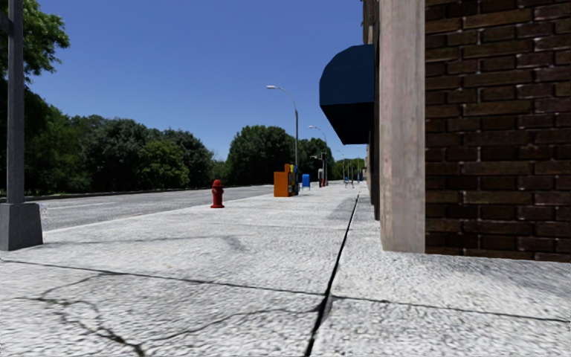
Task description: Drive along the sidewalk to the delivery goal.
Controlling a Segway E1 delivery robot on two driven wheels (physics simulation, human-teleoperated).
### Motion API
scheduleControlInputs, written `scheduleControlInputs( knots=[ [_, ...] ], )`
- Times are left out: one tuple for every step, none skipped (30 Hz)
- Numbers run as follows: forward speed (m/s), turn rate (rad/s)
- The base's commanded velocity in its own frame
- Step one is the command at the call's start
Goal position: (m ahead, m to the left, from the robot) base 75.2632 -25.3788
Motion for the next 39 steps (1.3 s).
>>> scheduleControlInputs(
  knots=[
    [1.44, 0.0],
    [1.44, 0.0],
    [1.44, 0.0],
    [1.44, 0.0],
    [1.44, 0.0],
    [1.44, 0.0],
    [1.44, 0.0],
    [1.44, 0.0],
    [1.44, 0.0],
    [1.44, 0.0],
    [1.44, 0.0],
    [1.44, 0.0],
    [1.44, 0.0],
    [1.44, 0.0],
    [1.44, 0.0],
    [1.44, 0.0],
    [1.44, 0.0],
    [1.44, 0.0],
    [1.44, 0.0],
    [1.45, 0.0],
    [1.46, 0.0],
    [1.5, 0.0],
    [1.54, 0.0],
    [1.54, 0.0],
    [1.59, 0.0],
    [1.67, 0.0],
    [1.71, 0.0],
    [1.71, 0.0],
    [1.76, 0.0],
    [1.8, 0.0],
    [1.87, 0.0],
    [1.9, 0.0],
    [1.9, 0.0],
    [1.91, 0.0],
    [1.91, 0.0],
    [1.91, 0.0],
    [1.91, 0.0],
    [1.92, 0.0],
    [1.94, 0.0]
  ],
)
